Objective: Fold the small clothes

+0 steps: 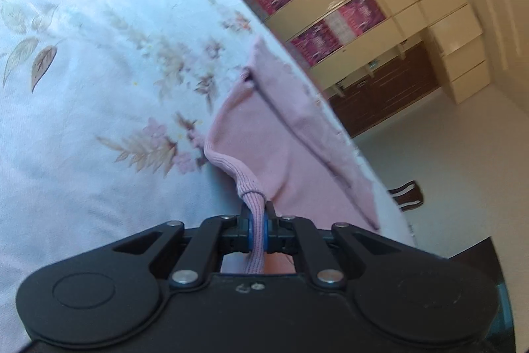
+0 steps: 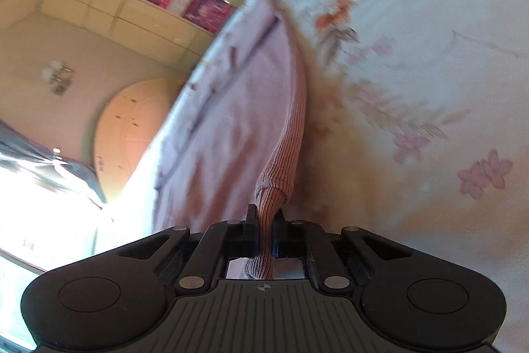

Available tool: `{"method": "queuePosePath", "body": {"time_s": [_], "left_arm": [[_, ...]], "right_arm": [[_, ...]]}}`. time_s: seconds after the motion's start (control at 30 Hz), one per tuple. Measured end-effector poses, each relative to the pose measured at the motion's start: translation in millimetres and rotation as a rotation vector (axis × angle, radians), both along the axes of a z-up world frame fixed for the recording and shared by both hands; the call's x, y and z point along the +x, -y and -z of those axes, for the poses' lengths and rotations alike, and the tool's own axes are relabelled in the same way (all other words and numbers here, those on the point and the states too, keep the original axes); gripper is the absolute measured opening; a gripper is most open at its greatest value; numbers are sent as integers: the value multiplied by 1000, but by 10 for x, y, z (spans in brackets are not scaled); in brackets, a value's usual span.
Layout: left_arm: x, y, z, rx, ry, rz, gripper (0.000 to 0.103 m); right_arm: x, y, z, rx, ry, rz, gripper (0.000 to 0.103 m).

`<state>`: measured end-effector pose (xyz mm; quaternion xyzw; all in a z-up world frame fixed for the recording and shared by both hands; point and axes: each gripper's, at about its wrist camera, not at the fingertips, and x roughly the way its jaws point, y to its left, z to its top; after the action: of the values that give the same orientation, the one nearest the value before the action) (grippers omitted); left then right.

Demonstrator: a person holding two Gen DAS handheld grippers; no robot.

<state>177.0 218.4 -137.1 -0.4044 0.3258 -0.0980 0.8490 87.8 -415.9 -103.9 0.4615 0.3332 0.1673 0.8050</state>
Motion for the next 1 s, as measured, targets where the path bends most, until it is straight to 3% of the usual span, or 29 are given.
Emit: {"method": "queuePosePath", "body": {"time_s": [0.1,0.2,0.4,0.53,0.6,0.83,1.0], "left_arm": [[13,-31,95,11,-62,22,4],[22,45,297,54,-189,61,4],[-68,8,324,8,-162,25,4],[0,-70,150,-104,-90,-17,4],[101,-75,-23,-121,-42,-28,4],[878,-20,-611,-120,68,-15,4],[1820,104,-888,-30,88,12,4]], "right_arm": [[-21,81,11,-32,-21,30,6],[-8,88,275,-59,-139,14,6],[-117,136,359,0,-143,72,6],[-42,121,12,3,-43,82,6],[59,105,-232,-18,19,78,6],[737,113,-938,-43,160,82,6],[1678,129,-1158,-74,164,82,6]]}}
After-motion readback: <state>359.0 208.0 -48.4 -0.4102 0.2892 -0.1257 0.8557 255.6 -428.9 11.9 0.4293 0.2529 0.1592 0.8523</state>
